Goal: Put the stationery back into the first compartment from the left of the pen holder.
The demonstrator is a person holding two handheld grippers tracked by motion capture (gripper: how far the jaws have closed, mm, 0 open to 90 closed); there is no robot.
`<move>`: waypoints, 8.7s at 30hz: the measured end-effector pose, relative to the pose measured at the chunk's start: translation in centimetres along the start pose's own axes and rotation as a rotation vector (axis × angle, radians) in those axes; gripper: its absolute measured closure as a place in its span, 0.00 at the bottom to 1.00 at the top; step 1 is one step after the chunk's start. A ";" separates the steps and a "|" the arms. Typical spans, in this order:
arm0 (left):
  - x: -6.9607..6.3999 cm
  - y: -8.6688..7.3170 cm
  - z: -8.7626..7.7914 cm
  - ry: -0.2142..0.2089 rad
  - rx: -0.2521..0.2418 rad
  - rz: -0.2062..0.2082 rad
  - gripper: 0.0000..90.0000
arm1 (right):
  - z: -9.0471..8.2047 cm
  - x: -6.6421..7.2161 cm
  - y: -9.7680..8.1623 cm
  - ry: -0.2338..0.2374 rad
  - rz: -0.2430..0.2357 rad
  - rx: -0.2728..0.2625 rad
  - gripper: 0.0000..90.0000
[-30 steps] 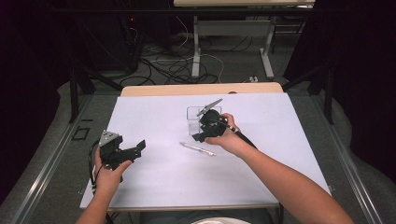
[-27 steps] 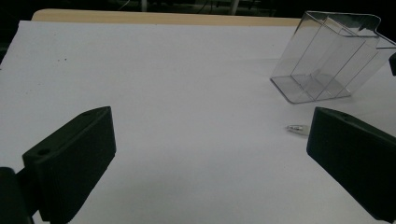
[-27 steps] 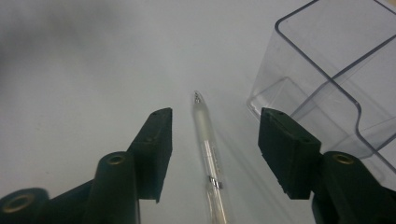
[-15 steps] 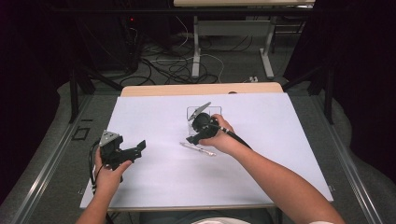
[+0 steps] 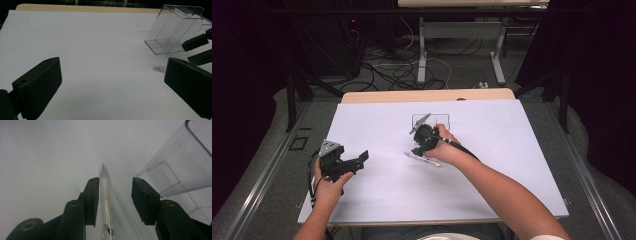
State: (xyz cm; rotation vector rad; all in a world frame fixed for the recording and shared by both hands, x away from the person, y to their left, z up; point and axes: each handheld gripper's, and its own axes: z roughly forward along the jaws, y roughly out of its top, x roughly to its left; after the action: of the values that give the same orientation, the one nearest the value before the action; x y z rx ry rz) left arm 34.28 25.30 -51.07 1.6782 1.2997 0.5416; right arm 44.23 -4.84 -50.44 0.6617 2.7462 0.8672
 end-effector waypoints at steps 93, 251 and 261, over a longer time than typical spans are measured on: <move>0.1 0.0 0.1 -0.005 0.007 -0.001 0.01 | 4.3 1.4 1.1 -0.028 -0.085 0.144 0.90; -17.1 3.5 8.5 -0.515 0.164 -0.221 0.88 | -8.5 2.3 -7.4 -0.101 0.167 -0.749 0.90; -16.8 3.7 8.5 -0.504 0.157 -0.206 0.88 | -8.5 2.1 -7.4 -0.091 0.191 -0.732 0.74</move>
State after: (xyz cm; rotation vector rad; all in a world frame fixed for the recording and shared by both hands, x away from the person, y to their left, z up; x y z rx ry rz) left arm 37.04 6.43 -48.91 1.6409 1.1384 -0.1090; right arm 37.14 -13.48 -47.89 0.7706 2.0623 1.6966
